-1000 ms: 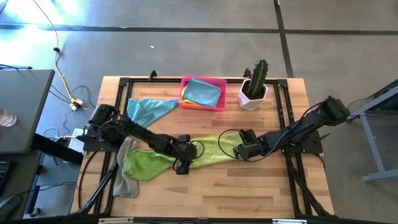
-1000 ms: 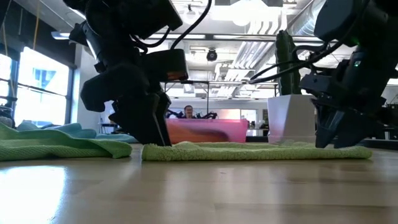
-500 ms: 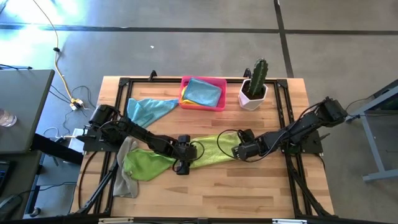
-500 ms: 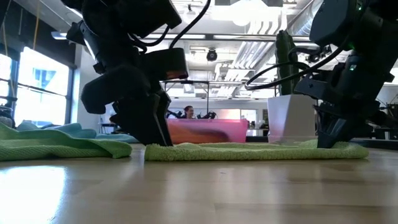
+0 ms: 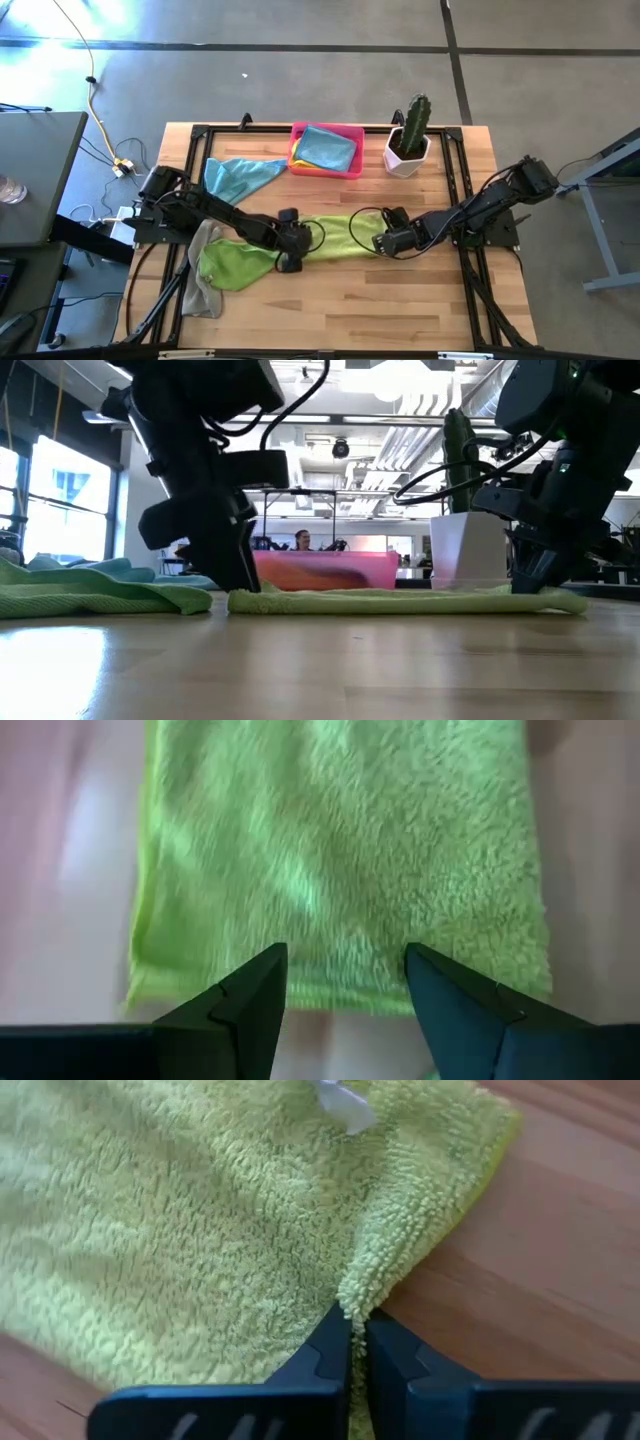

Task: Fold microfiber towels
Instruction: Fold the light green microfiber cloth on the table

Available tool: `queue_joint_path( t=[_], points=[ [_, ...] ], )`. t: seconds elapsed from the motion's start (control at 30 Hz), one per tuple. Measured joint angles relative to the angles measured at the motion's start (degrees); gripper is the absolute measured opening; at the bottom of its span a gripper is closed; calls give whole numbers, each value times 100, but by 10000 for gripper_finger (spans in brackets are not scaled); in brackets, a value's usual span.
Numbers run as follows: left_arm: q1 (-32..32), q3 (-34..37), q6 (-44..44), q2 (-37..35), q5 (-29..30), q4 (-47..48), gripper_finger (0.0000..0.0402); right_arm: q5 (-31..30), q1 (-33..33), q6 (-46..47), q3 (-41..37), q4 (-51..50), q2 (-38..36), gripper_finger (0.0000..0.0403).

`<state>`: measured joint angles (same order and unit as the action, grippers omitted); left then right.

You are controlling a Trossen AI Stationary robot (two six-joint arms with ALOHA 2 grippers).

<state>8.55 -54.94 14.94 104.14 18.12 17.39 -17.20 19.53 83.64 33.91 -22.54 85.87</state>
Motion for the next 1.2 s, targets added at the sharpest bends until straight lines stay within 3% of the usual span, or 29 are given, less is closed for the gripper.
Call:
queue_joint_path(
  t=[0.17,0.3,0.47,0.6,0.87,1.07,1.2],
  points=[
    [-32,-30,333,-26,183,712,195,59,-4,-6,36,-140,-28,1],
    [-7,-41,413,-31,177,913,195,402,-5,-7,406,-909,-32,0],
    [92,-36,304,-21,71,631,195,552,-2,-305,834,-1560,-37,0],
    [183,-192,160,21,-212,356,195,539,-2,-266,830,-1570,-37,0],
    [314,-507,-151,11,-170,-77,196,506,-9,-179,713,-1463,-13,0],
    [329,-520,-792,5,618,234,196,632,-12,-307,715,-1609,-17,0],
    [287,-520,-566,0,991,936,196,877,-6,-268,791,-1966,-20,0]
  ],
)
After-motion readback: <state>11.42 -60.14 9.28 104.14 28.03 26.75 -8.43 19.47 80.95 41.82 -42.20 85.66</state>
